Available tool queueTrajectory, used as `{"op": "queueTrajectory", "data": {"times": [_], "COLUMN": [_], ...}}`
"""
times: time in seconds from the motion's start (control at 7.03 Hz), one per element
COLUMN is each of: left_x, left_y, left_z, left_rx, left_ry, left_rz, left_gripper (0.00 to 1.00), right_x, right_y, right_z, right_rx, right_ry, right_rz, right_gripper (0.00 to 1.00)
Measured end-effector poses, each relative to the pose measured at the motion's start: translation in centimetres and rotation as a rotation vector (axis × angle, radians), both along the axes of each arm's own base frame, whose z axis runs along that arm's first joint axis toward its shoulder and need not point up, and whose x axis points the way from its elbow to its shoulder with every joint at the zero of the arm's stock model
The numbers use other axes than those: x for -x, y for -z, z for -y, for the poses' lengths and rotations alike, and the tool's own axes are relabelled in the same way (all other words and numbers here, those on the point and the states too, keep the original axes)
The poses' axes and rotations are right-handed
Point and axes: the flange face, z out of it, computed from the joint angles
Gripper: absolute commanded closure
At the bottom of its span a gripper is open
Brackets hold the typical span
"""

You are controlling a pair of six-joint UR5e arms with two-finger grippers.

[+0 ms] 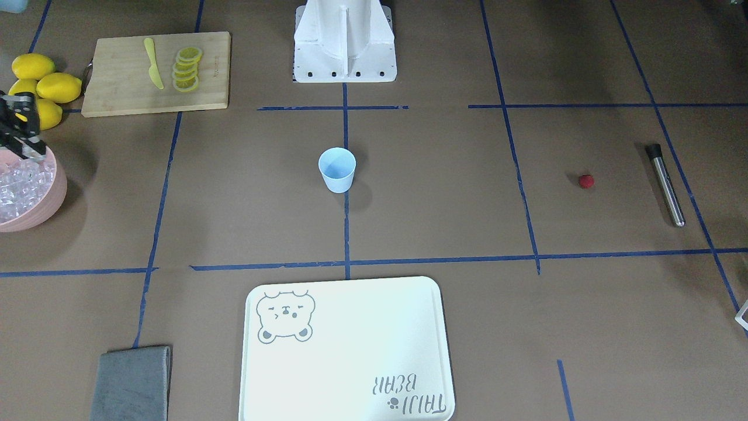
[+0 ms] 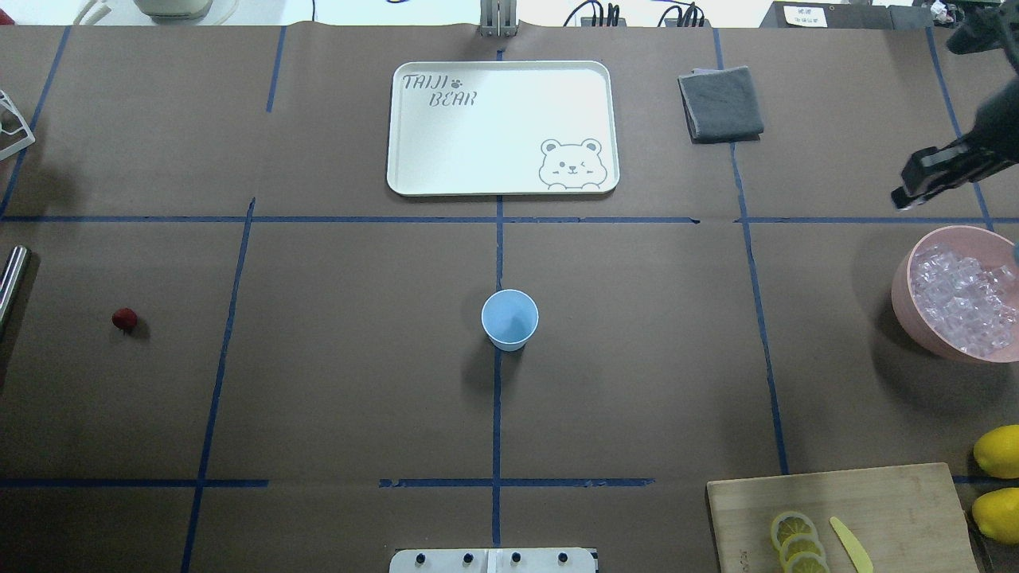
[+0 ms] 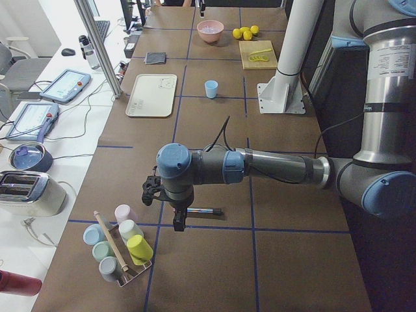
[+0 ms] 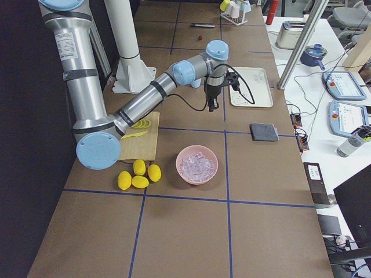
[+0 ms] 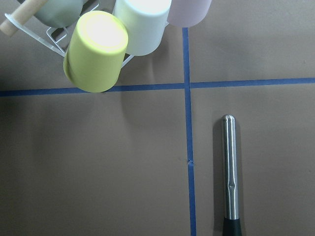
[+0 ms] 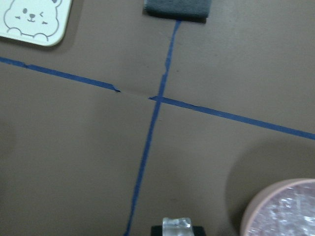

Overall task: Mash ice and strawberries in cup
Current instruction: 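Carry the ice cube with the right gripper over the light-blue cup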

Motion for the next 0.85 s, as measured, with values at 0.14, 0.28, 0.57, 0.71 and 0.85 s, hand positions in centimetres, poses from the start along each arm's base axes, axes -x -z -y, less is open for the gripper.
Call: {"op": "queueTrajectory", "data": {"times": [0.14,0.28,0.57,0.71,0.85], "left_x": [0.0,0.0,0.0,0.0,0.0], "left_y": [0.1,0.2,0.4,0.5,0.6], "left_z": [0.1,0.2,0.4,0.5,0.5], "left_rx": [0.001,0.001,-0.002,-0.002,0.002], "left_ry": [0.005,0.008,0.009,0.011,0.016], "left_rz": [0.0,0.0,0.0,0.001,0.0], "left_gripper": [0.0,0.0,0.0,0.0,0.0], "right_x": [4.9,10.0,19.2,24.2,28.9], "right_y": [3.9,7.9,14.1,16.3,17.7], "right_z": [0.3,-0.1,-1.8,-3.1,-4.3], "right_rx": [0.044,0.091,0.146,0.163,0.169], "right_ry": [-0.013,-0.039,-0.099,-0.126,-0.157], "right_rz": [0.028,0.047,0.042,0.025,0.014], "right_gripper": [1.0,1.0,1.0,1.0,1.0]}}
